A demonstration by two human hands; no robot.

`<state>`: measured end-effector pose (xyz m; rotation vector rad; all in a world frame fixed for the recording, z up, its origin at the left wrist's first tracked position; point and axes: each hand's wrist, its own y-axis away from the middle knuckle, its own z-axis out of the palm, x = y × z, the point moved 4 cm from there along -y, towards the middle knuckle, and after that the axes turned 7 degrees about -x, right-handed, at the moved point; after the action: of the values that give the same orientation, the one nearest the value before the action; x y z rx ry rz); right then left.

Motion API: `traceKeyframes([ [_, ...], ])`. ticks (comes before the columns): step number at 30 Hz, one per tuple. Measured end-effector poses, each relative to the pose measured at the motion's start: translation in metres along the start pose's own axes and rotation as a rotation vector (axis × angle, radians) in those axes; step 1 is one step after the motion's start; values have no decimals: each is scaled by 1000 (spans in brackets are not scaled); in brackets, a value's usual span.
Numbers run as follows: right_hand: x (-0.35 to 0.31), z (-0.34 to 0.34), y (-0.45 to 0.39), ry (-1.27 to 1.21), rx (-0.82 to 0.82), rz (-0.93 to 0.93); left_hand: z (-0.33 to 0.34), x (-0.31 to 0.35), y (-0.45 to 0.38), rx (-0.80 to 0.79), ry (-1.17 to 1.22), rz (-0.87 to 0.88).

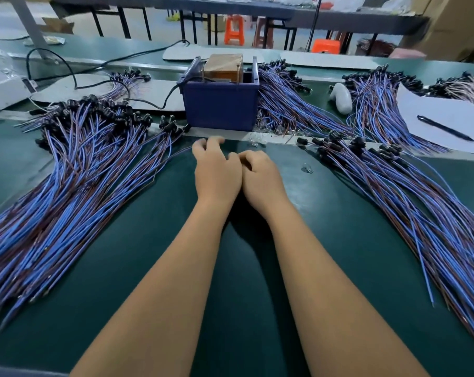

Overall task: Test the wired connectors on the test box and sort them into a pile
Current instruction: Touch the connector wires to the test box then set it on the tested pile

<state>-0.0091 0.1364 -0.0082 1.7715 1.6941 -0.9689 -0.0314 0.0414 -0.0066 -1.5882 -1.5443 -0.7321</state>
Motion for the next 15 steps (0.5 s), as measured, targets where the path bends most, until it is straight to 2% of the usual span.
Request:
traceKeyframes([
  [3, 1, -1, 2, -19, 13, -20, -6, 0, -2, 102, -325, 47],
  [5, 1, -1, 3, -16, 15, -31, -12, -6, -8, 92, -458, -14],
  [7, 1, -1, 2, -31, 12, -30, -16, -13, -14, 18, -485, -92],
  [9, 2, -1, 2, -46, 12, -25, -16, -16, -15, -19, -550, -89],
  [15, 1, -2, 2, -58, 15, -43, -14, -9, -8, 60, -586, 20],
])
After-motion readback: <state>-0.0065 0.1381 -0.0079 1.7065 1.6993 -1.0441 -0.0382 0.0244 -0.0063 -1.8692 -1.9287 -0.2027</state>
